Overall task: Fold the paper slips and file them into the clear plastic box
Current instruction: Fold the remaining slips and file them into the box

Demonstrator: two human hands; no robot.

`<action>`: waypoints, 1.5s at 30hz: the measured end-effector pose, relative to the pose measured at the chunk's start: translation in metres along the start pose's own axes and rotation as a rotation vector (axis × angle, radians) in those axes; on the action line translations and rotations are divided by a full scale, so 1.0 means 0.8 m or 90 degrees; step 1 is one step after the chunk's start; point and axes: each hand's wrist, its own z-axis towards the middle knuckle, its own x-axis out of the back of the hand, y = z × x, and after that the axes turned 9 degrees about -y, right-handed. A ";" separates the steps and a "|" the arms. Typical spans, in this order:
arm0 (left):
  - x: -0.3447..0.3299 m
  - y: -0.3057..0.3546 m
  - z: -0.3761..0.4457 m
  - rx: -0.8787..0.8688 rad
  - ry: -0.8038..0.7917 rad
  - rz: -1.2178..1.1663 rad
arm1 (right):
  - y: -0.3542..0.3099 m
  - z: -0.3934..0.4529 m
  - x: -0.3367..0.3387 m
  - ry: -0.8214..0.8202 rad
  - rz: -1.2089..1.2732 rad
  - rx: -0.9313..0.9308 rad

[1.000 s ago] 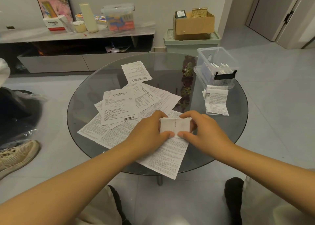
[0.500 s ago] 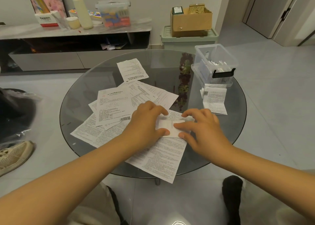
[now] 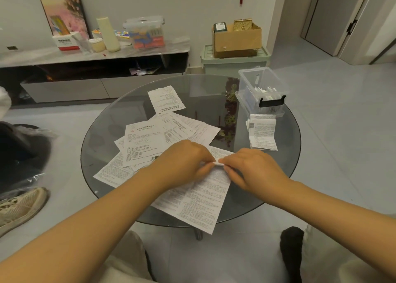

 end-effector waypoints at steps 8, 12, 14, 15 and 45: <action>0.008 0.040 0.031 -0.031 0.167 -0.012 | 0.026 -0.024 0.054 0.029 0.017 -0.116; 0.004 0.058 0.053 -0.054 0.199 -0.047 | 0.047 -0.032 0.074 -0.009 0.032 -0.153; 0.002 0.064 0.063 -0.049 0.177 -0.090 | 0.059 -0.035 0.082 -0.055 0.020 -0.177; 0.000 0.063 0.068 -0.045 0.161 -0.117 | 0.065 -0.037 0.084 -0.084 0.005 -0.193; -0.031 0.019 0.200 0.143 0.140 -0.394 | 0.149 0.012 0.090 0.018 -0.051 -0.283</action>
